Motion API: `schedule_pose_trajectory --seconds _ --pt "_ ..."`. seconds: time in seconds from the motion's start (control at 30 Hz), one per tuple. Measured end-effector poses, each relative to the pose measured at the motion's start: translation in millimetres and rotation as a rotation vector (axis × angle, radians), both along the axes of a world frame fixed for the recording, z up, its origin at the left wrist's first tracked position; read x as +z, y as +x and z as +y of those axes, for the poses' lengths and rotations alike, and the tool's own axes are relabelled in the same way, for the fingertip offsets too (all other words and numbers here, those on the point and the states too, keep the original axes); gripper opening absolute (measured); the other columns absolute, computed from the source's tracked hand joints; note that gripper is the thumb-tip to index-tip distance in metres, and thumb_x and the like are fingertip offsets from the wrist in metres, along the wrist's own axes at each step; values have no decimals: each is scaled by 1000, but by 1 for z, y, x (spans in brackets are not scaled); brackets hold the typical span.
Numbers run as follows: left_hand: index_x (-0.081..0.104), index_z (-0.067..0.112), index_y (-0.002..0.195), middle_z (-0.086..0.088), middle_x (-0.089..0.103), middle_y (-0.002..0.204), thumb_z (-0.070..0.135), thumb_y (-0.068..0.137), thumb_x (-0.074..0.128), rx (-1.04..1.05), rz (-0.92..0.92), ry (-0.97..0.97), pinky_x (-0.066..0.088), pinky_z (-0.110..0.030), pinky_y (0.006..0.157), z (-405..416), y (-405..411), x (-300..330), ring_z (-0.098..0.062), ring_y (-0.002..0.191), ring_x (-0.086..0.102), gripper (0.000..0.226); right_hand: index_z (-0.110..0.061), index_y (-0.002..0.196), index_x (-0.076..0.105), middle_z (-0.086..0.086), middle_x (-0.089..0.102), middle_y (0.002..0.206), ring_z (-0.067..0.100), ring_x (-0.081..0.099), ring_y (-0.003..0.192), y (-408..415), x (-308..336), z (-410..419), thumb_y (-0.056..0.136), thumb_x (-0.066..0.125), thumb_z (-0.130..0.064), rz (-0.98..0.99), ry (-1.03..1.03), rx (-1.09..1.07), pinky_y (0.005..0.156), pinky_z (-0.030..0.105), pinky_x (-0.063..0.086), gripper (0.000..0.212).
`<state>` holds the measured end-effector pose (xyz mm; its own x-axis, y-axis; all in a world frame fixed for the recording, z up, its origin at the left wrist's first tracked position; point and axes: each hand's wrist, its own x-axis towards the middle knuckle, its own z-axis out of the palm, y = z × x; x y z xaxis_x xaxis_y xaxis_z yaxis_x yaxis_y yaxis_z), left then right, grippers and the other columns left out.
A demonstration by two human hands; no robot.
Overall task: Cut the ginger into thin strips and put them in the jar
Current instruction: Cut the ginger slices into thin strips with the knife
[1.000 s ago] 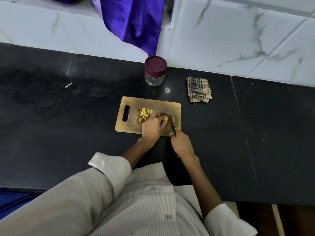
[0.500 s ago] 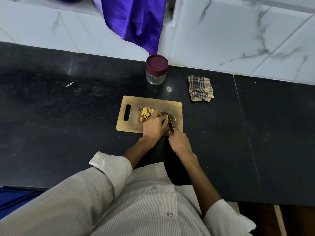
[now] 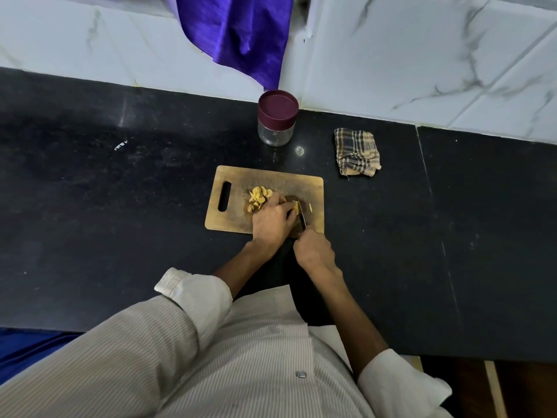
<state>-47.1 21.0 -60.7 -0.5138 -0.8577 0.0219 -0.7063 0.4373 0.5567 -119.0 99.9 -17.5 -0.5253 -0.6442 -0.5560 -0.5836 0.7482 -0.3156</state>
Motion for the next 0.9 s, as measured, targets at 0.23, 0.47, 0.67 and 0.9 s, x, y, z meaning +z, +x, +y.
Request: schedule_pose_trajectory --seconds 0.23,0.47,0.67,0.9 --pt "66 18 117 -4 49 121 30 97 50 22 -20 -8 48 -32 77 1 0 1 -19 98 59 28 -6 129 47 19 59 120 36 60 107 5 0 4 103 41 -22 -51 -75 -126 89 50 53 32" --pt "66 19 116 -4 50 121 29 97 51 19 -11 -11 49 -30 77 1 -1 2 -18 97 59 27 -11 118 51 14 60 109 32 62 98 1 8 7 105 39 -29 -71 -110 -62 84 53 56 25" --pt "66 19 117 -4 49 121 26 96 52 11 -3 -12 52 -32 79 1 0 1 -17 97 59 26 -11 118 53 16 61 112 33 62 100 4 9 6 104 40 -28 -77 -109 -41 85 52 55 26" --pt "66 19 116 -3 49 122 27 96 52 11 3 -20 49 -28 77 0 -1 -2 -17 98 59 26 -8 122 52 16 60 117 32 59 104 0 11 1 104 39 -22 -67 -61 -14 83 43 49 27"
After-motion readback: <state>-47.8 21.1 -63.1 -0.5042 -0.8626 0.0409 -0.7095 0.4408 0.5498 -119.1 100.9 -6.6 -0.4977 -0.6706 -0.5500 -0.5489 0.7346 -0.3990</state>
